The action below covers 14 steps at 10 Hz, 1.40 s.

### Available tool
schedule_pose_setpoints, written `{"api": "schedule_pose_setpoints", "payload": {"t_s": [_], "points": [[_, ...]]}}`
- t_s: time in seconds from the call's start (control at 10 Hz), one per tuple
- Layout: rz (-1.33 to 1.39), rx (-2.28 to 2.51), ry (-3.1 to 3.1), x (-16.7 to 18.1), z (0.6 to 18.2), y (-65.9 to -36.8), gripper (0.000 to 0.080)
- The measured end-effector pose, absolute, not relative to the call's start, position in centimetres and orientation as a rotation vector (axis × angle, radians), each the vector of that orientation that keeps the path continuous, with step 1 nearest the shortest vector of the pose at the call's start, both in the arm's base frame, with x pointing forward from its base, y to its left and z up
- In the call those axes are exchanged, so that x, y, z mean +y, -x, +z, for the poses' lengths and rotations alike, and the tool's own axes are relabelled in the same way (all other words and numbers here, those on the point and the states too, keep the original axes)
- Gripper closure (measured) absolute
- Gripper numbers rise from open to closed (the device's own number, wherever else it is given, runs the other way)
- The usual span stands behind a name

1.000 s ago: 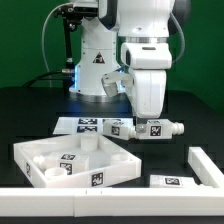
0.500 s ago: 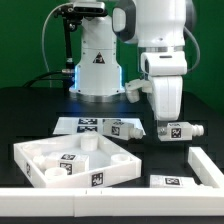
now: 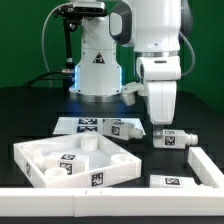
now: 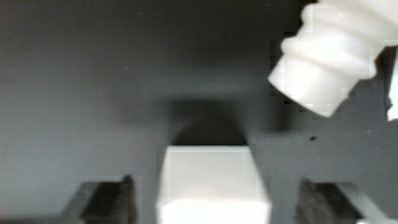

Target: Assemble square table

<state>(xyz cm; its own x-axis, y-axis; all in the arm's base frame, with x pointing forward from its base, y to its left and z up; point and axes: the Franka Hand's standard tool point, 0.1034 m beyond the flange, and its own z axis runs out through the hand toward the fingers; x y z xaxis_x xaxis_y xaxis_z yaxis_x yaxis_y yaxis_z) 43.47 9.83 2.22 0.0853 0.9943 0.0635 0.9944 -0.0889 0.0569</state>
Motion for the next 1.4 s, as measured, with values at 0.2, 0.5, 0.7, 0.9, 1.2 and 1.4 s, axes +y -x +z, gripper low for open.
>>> {"api": "schedule_pose_setpoints", "payload": {"t_s": [0.2,0.5,0.7,0.9,1.2,1.4], "points": [[-0.083,-2.120,2.317,9.4,3.4,-44.3,0.0174],[0.050,-1.987,2.447,8.9,8.6,-50.6,0.0151],[0.021,-1.980,2.467,9.2,8.7,-51.6,0.0150],[0.023,-1.979,2.468,9.1,8.6,-51.6,0.0150],[0.050,-1.941,2.464,9.9,6.5,-56.9,0.0150],[0.049,-1.969,2.446,9.8,7.4,-61.1,0.0150]]}}
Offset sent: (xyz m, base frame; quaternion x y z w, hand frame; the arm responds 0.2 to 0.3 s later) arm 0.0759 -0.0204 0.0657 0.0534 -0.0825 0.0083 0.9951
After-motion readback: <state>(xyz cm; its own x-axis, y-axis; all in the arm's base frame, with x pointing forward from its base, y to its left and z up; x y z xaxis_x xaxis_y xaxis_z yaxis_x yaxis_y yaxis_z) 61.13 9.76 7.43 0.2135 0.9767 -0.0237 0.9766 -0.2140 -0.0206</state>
